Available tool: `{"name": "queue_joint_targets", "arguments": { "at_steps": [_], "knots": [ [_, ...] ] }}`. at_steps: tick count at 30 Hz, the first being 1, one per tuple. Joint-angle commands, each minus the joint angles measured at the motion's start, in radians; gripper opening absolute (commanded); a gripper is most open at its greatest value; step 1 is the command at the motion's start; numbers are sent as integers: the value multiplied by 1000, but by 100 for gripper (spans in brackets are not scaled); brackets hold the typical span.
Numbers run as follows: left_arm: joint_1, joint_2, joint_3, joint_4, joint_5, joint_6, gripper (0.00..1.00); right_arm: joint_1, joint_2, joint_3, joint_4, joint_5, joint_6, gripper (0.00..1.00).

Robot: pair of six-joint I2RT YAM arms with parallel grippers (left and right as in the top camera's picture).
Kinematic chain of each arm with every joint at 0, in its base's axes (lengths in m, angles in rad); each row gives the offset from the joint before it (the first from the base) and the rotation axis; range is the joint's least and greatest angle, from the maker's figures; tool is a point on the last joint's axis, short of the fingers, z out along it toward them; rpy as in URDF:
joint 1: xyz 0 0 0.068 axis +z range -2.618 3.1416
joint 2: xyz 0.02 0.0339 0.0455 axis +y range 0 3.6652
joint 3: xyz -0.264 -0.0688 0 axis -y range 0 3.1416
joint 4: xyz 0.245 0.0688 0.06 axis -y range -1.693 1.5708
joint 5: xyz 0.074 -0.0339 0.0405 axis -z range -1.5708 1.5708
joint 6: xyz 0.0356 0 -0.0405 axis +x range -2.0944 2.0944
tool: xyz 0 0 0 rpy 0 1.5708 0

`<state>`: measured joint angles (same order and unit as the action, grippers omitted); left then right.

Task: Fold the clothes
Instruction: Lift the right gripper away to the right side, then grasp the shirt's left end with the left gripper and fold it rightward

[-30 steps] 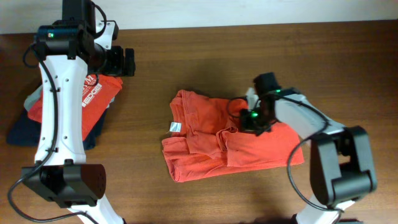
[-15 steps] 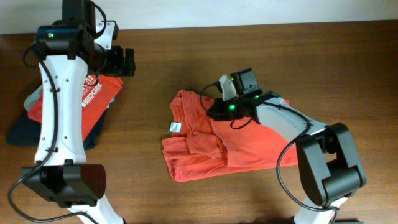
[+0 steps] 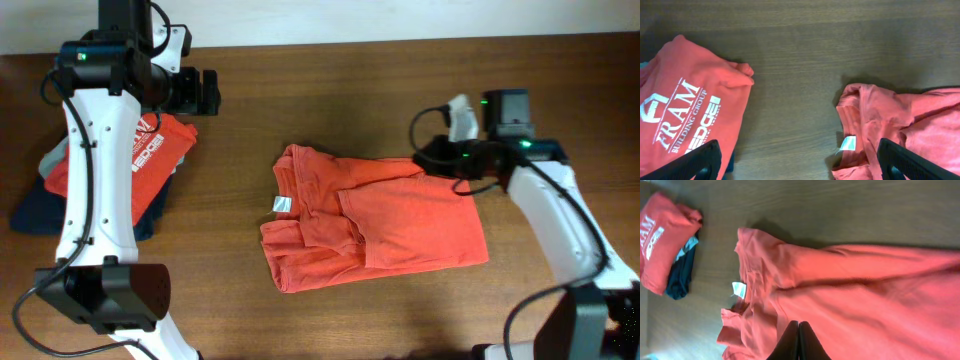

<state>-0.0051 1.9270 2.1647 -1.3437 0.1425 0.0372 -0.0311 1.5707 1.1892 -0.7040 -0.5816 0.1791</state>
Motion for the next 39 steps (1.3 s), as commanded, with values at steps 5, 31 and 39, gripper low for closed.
{"name": "queue_joint_targets", "arguments": {
  "at_steps": [5,31,39],
  "knots": [
    [-1,5,2,53,48,0,99,-113,-56,14,-102,-9,-75,5],
    [-160,195,-738,334,336,-31,94,-127,-55,13,-142,43,-78,6],
    [-306,212,-764,401,288,-204,89,-127,-55,13,-166,44,-79,6]
  ]
}}
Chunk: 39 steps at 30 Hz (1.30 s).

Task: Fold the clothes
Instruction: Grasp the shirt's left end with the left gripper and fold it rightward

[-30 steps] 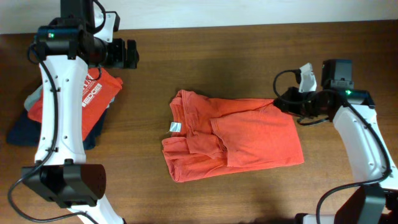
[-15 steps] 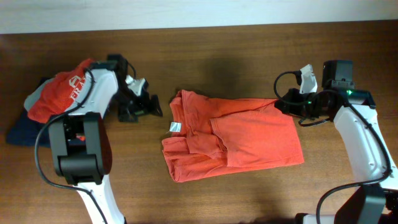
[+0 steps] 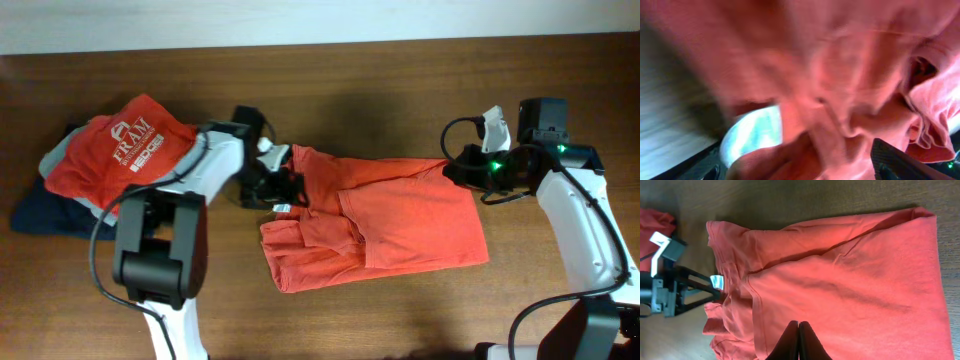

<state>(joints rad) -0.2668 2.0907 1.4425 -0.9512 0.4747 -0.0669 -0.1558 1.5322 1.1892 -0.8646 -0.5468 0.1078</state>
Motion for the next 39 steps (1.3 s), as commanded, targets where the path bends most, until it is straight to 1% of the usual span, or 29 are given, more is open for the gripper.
{"name": "queue_joint_targets", "arguments": {
  "at_steps": [1,3,5,6,9,10,11,15,18,21,22,25,28,31,33,37,39],
  "knots": [
    [-54,49,-42,8,-59,-126,83,-2,-17,13,-8,9,-7,6],
    [-70,52,-43,8,-79,-167,77,-2,-17,13,-12,9,-7,5],
    [-79,52,-43,13,-79,-192,65,-2,-17,13,-12,9,-7,6],
    [-81,52,-43,16,-79,-200,54,-2,-17,13,-12,9,-7,6],
    [-83,52,-43,16,-79,-218,16,-2,-17,13,-12,9,-7,5],
    [-83,52,-42,16,-79,-217,7,-2,-17,13,-13,9,-7,6],
    [-80,52,-42,15,-79,-217,1,-2,-17,13,-15,9,-7,6],
    [-47,39,-30,-40,-111,-216,1,-2,-17,13,-15,9,-7,6],
    [-7,10,-1,-134,-188,-177,1,-2,-17,13,-20,9,-7,6],
    [36,-32,44,-238,-304,-163,1,-2,-17,13,-24,9,-7,5],
    [52,-48,68,-273,-343,-154,1,-2,-17,13,-24,8,-7,6],
    [83,-87,156,-355,-397,-117,1,-2,-17,13,-23,8,-6,6],
    [90,-105,269,-439,-450,-117,1,-2,-17,13,-23,8,-6,6],
    [59,-105,405,-520,-455,-98,1,-2,-17,13,-22,8,-6,5],
    [21,-105,460,-540,-457,-98,1,-2,-17,13,-22,9,-6,6],
    [-93,-105,492,-515,-457,-105,1,-2,-17,13,-22,8,-6,6],
    [-161,-101,492,-499,-457,-130,0,-2,-17,13,-22,8,-6,5]
  ]
}}
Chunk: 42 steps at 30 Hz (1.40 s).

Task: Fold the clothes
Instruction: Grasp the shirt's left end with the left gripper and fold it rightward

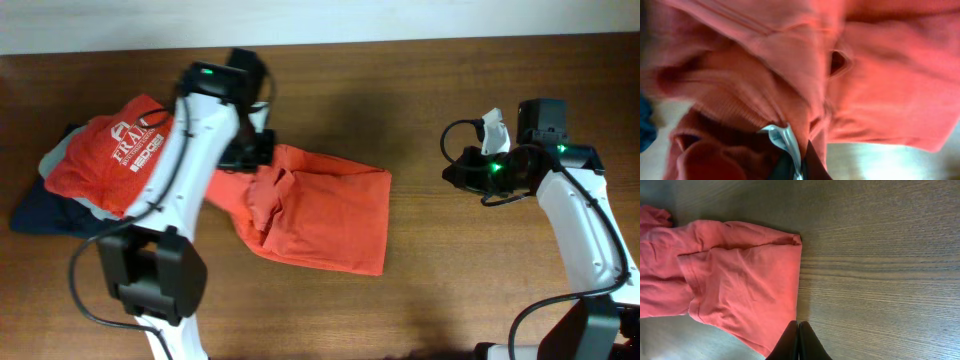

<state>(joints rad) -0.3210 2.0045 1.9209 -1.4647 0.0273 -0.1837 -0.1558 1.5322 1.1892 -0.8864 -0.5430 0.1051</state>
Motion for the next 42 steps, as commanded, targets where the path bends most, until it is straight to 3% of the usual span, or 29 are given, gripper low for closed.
{"name": "queue_joint_targets", "arguments": {
  "at_steps": [1,8,14,22,38,40,42],
  "knots": [
    [-146,-11,13,26,-10,-26,1,-2,-17,13,0,5,-3,6],
    [-388,35,14,102,-51,-111,1,-2,-17,13,-1,4,0,6],
    [-515,112,13,137,-98,-175,1,-2,-17,13,-1,5,0,5],
    [-579,200,14,158,-95,-190,1,-2,-17,13,-4,5,0,6],
    [-649,212,114,198,-105,-159,3,-2,-17,13,-4,5,0,9],
    [-652,225,114,206,-107,-140,9,-2,-17,13,-4,5,0,10],
    [-652,241,114,214,-107,-137,20,-2,-17,13,-5,5,0,9]
  ]
}}
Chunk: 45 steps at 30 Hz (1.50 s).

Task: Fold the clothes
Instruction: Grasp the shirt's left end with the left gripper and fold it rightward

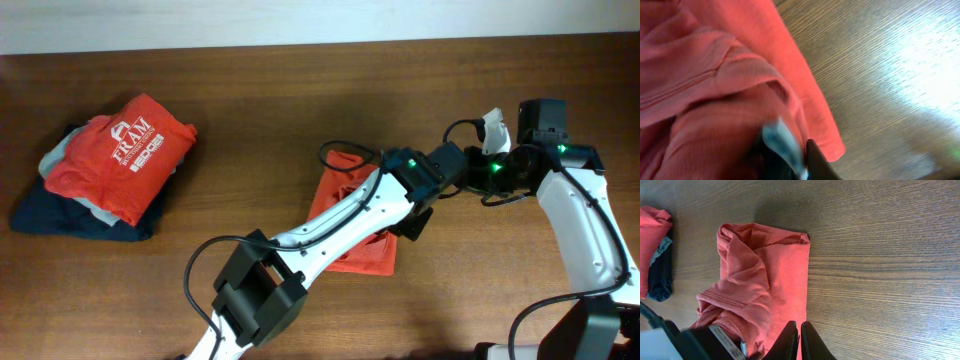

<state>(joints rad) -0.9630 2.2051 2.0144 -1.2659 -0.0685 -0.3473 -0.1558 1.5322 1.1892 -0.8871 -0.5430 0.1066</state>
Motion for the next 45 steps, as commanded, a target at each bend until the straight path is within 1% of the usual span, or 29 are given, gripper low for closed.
{"name": "queue_joint_targets", "arguments": {
  "at_steps": [1,2,3,5,6,9,12,14,19,21,22,25,26,28,30,31,34,35,37,38,39,42,45],
  "knots": [
    [-10,50,20,19,-11,27,28,-2,-17,13,-4,5,-2,10],
    [-10,54,20,21,-11,27,38,-2,-17,13,-4,5,-2,10],
    [-10,59,20,24,-11,27,56,-2,-17,13,-4,5,-2,10],
    [-11,60,20,24,-11,29,95,-2,-17,13,-5,5,-2,10],
    [-12,60,23,21,-11,41,99,-2,-17,13,-6,5,-2,10],
    [-13,60,68,-34,-11,57,99,-2,-17,13,-8,5,-2,11],
    [-14,60,159,-134,-37,57,99,-2,-17,13,-8,5,-2,13],
    [-14,60,233,-213,-98,57,99,-2,-17,13,-7,5,-2,14],
    [5,60,416,-424,-341,15,99,-2,-17,13,-7,5,-2,15],
    [31,45,429,-422,-373,57,99,-2,-17,13,-7,5,-2,15],
    [52,42,429,-422,-379,57,99,-2,-17,13,-7,5,-2,15],
    [134,39,428,-422,-333,57,99,-2,-17,13,-12,5,-2,15],
    [169,39,425,-422,-298,57,84,-2,-17,13,-15,5,-2,15],
    [245,40,421,-422,-211,57,39,-2,-17,13,-19,5,-2,15],
    [325,41,417,-421,-102,58,1,-2,-17,13,-19,5,-2,15],
    [359,43,409,-417,-55,69,1,-2,-17,13,-18,5,-2,15],
    [439,53,371,-382,61,174,1,-2,-17,13,-17,5,-2,16],
    [455,56,351,-367,106,206,0,-2,-17,13,-18,5,-2,16],
    [481,68,286,-320,231,306,1,-2,-17,13,-18,5,-2,16],
    [488,70,253,-301,267,340,1,-2,-17,13,-18,6,-3,16],
    [491,73,202,-269,287,360,1,-2,-17,13,-18,5,-2,16],
    [489,73,72,-189,294,365,1,-2,-17,13,-19,5,-2,16],
    [484,73,-12,-132,293,379,1,-2,-17,13,-19,5,-2,16]
  ]
}}
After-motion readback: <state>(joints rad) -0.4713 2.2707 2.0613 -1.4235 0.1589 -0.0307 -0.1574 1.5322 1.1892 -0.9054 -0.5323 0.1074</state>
